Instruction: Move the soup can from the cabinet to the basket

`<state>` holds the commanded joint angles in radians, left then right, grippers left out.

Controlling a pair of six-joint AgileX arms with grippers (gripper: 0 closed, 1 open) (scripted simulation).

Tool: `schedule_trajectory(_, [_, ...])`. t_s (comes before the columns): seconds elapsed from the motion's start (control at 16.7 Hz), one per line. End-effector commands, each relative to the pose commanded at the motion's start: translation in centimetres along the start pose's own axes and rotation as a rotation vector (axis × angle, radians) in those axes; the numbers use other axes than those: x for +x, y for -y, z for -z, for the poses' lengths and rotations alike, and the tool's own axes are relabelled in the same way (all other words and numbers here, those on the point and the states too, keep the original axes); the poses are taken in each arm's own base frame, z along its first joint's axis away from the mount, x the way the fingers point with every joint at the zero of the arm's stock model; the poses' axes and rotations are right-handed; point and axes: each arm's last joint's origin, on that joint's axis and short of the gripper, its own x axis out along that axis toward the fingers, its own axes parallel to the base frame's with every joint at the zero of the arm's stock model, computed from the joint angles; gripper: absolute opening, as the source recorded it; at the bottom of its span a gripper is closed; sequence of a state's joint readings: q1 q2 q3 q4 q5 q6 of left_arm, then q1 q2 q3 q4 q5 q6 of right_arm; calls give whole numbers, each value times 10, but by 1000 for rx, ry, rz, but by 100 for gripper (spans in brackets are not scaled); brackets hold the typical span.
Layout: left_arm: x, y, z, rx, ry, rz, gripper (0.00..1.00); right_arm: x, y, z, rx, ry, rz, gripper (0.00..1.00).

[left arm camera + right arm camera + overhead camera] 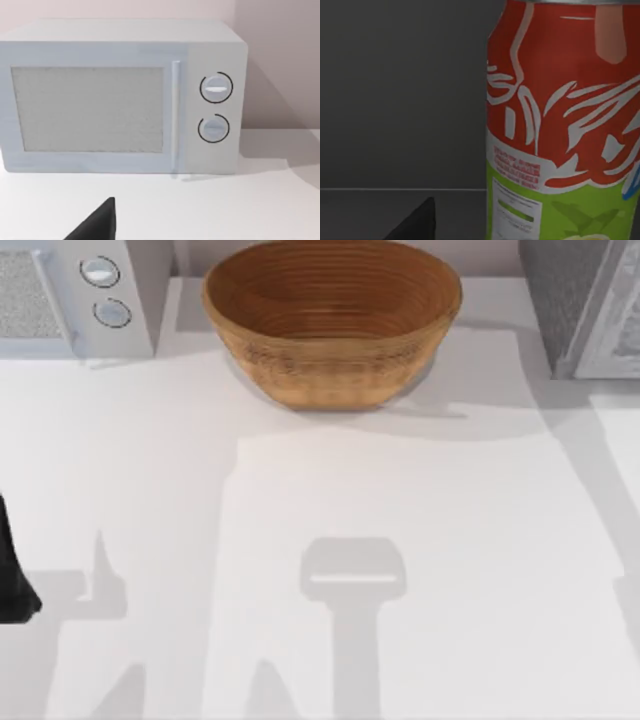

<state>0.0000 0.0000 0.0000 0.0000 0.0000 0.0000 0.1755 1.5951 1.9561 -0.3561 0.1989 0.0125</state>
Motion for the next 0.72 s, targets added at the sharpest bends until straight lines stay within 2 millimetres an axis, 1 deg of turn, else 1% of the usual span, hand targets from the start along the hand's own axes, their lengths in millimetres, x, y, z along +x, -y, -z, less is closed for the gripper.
schedule_trajectory(0.06, [0, 0, 0, 0, 0, 0, 100, 4, -1, 0, 0, 1, 0, 100])
schedule_trajectory(0.42, [0, 0, 0, 0, 0, 0, 100, 7, -1, 1, 0, -1, -1, 100])
schedule_trajectory(0.54, [0, 0, 0, 0, 0, 0, 100, 16, -2, -1, 0, 1, 0, 100])
schedule_trajectory(0.72, [0, 0, 0, 0, 0, 0, 100, 37, -2, -2, 0, 2, 0, 100])
